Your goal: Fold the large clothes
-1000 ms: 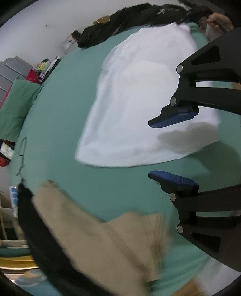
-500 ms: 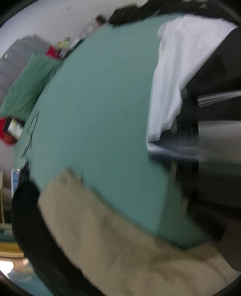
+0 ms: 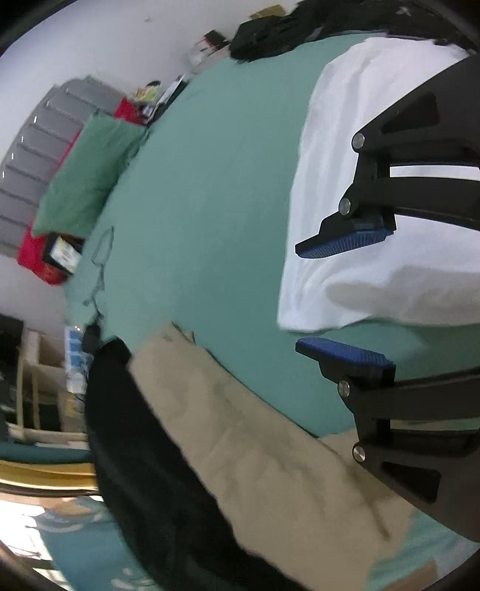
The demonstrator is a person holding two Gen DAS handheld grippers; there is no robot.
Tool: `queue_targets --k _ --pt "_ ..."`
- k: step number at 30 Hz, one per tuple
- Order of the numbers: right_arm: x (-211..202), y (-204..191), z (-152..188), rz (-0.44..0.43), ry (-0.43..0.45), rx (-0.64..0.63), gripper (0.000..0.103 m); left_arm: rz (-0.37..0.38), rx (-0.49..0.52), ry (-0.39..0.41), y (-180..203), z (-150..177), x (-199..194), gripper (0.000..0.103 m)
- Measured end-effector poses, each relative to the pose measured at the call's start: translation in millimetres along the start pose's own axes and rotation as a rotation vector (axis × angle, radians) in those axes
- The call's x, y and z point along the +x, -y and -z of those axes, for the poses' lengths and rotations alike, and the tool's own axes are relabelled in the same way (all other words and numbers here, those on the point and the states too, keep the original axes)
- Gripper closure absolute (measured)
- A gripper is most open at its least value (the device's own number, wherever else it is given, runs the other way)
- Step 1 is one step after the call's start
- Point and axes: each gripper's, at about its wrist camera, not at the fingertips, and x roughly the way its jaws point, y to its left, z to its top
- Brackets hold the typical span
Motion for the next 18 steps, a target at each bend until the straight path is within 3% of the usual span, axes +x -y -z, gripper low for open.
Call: queue_targets --k 3,8,15,18 --pt "-8.6 2.8 1.7 -0.036 -0.001 0.040 0.043 0.058 0.084 -0.013 22.6 26.7 -26.1 0.055" --pt "-20.1 7.9 7.9 -0.093 -0.011 0.071 0.020 0.145 0.216 -0.076 70.1 87.3 -53.2 0.054" --pt "-21.3 22.6 12.0 -0.149 -0.028 0.153 0.016 0.294 0.343 -0.194 150.8 135.5 -49.7 0.054" --pt "-14.5 23.2 10.2 -0.186 -0.044 0.171 0.016 0.330 0.342 -0.213 169.7 146.0 -45.7 0.054"
